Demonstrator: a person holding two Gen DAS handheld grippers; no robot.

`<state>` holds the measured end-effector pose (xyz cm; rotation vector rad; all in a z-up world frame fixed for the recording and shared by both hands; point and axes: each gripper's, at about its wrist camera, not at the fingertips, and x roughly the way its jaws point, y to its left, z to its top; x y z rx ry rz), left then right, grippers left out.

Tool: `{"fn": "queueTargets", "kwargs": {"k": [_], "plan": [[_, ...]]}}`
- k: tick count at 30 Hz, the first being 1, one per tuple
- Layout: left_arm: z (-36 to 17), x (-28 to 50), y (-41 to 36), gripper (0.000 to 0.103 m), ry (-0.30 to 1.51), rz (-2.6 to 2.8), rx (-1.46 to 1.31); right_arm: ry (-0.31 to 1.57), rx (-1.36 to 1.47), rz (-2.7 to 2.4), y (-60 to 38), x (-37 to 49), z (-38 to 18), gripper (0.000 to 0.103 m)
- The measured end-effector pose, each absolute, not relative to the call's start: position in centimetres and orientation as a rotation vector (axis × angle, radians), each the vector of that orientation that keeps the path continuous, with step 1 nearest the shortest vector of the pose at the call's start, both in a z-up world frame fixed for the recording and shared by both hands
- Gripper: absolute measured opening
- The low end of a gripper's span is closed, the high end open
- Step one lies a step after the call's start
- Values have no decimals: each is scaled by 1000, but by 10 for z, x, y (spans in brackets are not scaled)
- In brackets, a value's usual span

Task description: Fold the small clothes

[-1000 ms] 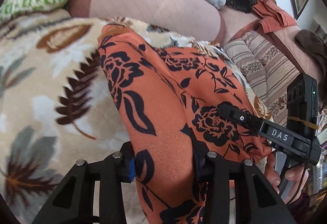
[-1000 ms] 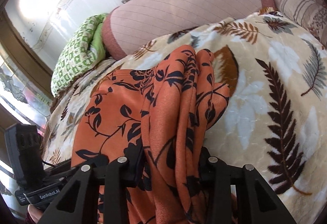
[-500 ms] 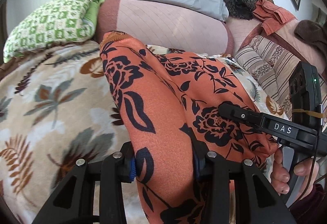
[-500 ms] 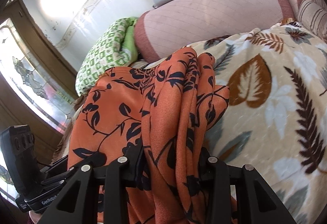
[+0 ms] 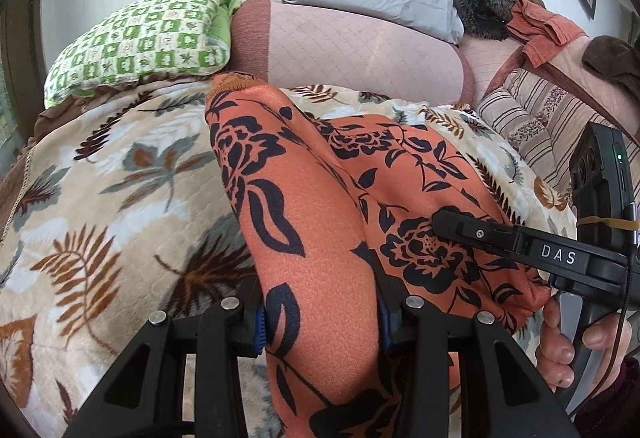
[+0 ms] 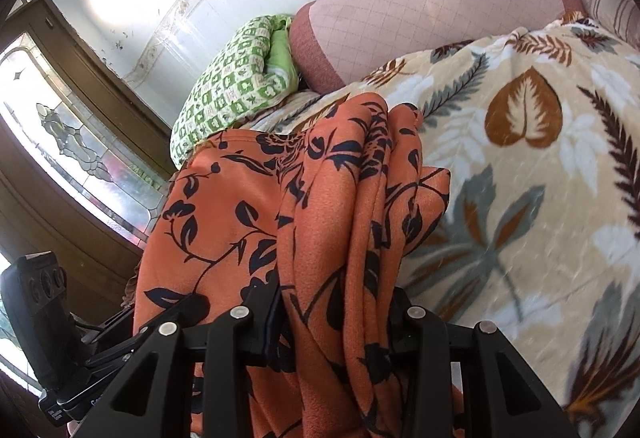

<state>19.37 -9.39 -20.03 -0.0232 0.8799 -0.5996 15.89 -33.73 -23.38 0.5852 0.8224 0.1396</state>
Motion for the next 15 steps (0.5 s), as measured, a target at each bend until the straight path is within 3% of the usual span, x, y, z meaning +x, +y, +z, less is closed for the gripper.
{"fn": "queueTargets", "kwargs": {"k": [15], "plan": [[-222, 191, -94, 42, 943, -577, 1, 901, 622, 120, -328, 155, -251, 40]]}}
